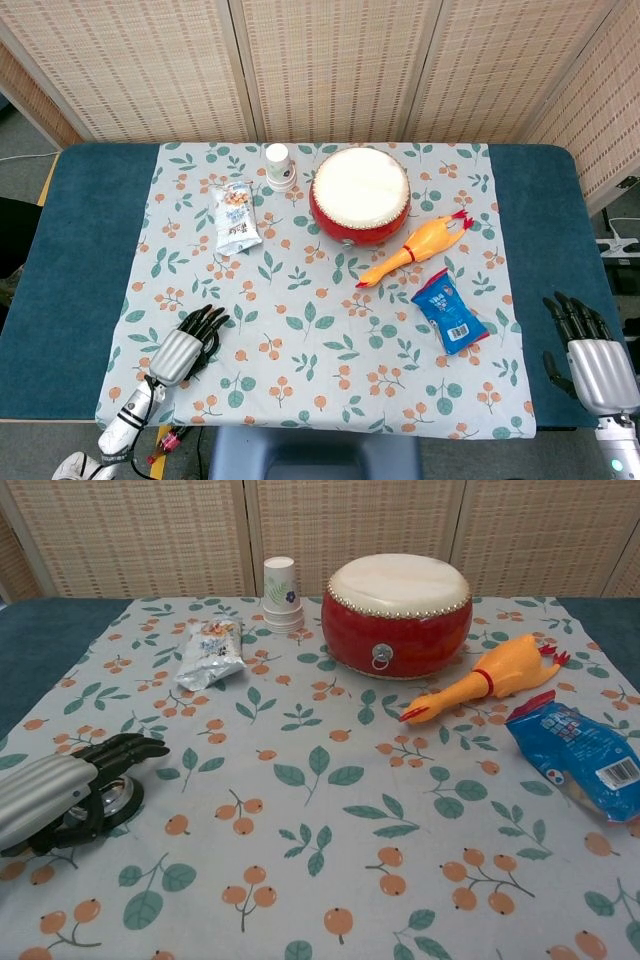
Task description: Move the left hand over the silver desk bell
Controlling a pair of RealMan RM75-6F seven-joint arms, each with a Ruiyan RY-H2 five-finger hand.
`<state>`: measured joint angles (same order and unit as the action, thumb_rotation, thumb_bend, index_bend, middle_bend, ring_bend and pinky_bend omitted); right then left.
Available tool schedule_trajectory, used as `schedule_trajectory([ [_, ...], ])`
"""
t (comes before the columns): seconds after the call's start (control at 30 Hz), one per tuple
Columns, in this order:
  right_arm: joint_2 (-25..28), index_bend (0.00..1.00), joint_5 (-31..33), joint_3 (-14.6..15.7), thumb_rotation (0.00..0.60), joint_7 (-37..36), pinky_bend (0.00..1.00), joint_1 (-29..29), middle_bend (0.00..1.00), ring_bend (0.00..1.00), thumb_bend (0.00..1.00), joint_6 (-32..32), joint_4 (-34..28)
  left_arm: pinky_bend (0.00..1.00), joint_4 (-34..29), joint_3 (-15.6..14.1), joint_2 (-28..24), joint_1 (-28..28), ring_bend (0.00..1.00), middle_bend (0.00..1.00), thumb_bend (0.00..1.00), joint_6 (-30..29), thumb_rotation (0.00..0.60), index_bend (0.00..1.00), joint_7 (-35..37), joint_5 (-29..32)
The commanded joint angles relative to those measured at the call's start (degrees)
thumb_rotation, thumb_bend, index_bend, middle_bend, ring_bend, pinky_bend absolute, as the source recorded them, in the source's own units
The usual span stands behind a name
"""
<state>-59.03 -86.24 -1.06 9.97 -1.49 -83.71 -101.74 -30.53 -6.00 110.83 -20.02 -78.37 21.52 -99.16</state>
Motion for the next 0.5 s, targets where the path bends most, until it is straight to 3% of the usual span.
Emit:
schedule_trajectory([
  [0.03,-0.01,0.0,0.18,-0.12,0.6,-0.06,0.11,-0.07,0.0,0.0,0.43,0.04,-0.05,0.12,-6.54,0.2,-5.41,0.07,0.0,0.0,1.0,-9.72,0.6,0.0,-3.6,-2.08],
  [0.27,-0.33,0.0,0.79,-0.18,0.6,0.67,0.11,-0.28,0.0,0.0,0.43,0.5,-0.01,0.16,-23.2,-1.89,-20.92,2.49,0.0,0.0,1.0,-16.36,0.6,0.0,-12.75,-4.21],
  [0.5,-0.96,0.0,1.07,-0.17,0.6,1.72,0.11,-0.37,0.0,0.0,0.43,0.59,0.29,0.16,-27.23,-0.77,-26.27,5.09,0.0,0.0,1.0,-14.71,0.6,0.0,-14.38,0.24],
])
